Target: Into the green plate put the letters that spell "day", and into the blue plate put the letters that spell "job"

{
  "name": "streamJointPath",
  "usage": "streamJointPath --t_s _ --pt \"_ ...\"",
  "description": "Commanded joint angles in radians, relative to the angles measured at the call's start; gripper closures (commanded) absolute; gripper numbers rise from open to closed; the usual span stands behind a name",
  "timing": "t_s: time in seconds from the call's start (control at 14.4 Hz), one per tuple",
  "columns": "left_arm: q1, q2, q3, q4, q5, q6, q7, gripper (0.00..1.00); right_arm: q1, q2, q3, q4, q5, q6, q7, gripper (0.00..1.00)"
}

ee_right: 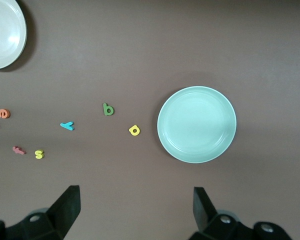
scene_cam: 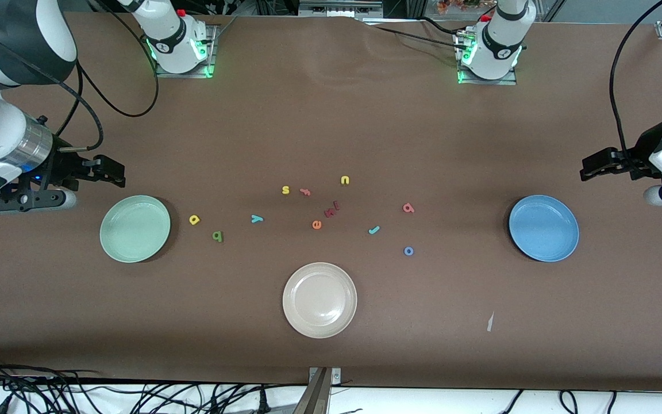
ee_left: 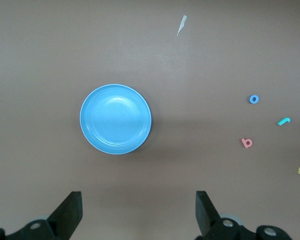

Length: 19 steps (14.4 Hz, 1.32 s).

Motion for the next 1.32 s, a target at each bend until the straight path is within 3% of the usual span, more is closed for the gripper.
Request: streamJointPath --t_s 0.0,0.83,1.04,1.25 --pt "-0.003 0.003 0.004 0.010 -0.016 -0.009 -0.006 0.00 0.011 0.048 0.007 0.001 -0.003 0.014 -0.018 0.00" --pt "-0.003 0.003 0.002 0.010 -0.016 -0.009 -0.006 0.00 0.048 0.297 0.024 -0.009 -0.027 0.229 -0.049 0.00" --pt "-0.003 0.003 0.002 0.010 -0.016 -0.007 -0.006 0.00 0.051 0.256 0.024 -0.239 -0.090 0.461 -0.053 0.00" --pt "-0.003 0.003 0.002 0.010 -0.016 -0.009 -0.006 0.00 0.053 0.219 0.024 -0.480 -0.092 0.734 -0.069 0.00"
